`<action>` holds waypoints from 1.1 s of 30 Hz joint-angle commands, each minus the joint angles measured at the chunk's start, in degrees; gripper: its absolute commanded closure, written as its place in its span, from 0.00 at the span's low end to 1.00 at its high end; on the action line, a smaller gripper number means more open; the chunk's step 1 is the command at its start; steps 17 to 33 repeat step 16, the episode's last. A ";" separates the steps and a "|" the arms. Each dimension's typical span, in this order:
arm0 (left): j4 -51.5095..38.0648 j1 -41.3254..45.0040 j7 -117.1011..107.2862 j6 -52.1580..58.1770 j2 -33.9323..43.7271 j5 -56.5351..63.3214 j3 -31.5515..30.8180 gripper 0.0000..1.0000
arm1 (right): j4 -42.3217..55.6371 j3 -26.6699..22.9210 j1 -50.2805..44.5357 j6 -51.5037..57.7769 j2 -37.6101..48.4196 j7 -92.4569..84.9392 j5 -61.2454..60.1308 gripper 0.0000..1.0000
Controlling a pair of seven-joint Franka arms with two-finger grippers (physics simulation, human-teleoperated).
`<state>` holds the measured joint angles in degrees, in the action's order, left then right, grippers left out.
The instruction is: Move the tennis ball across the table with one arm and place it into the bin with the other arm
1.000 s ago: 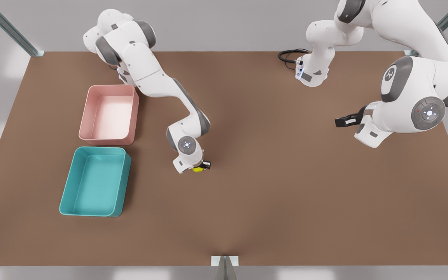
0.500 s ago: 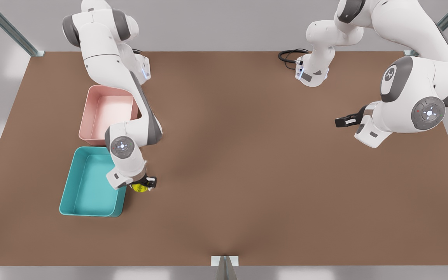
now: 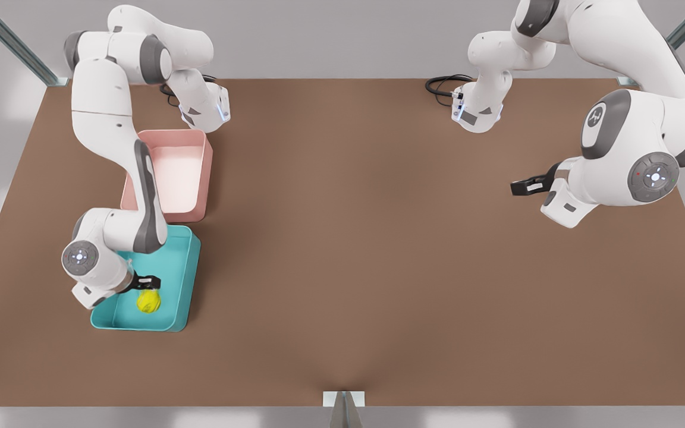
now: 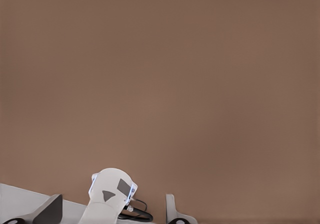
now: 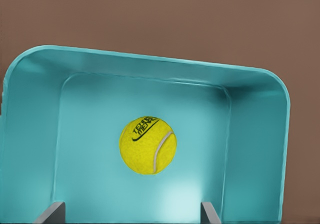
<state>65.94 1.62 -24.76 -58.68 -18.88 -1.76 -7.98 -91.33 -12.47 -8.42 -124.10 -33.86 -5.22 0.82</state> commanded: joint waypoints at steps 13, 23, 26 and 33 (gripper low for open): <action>-0.37 -0.04 16.59 -12.34 0.42 -1.23 -0.20 0.00 | 13.99 12.55 5.96 50.01 24.46 5.93 3.13 0.00; -0.37 -0.13 16.59 -11.99 0.43 -1.23 -0.20 0.00 | 11.44 12.55 6.05 48.52 26.39 5.93 3.04 0.00; -0.37 -0.13 16.59 -11.99 0.43 -1.23 -0.20 0.00 | 11.44 12.55 6.05 48.52 26.39 5.93 3.04 0.00; -0.37 -0.13 16.59 -11.99 0.43 -1.23 -0.20 0.00 | 11.44 12.55 6.05 48.52 26.39 5.93 3.04 0.00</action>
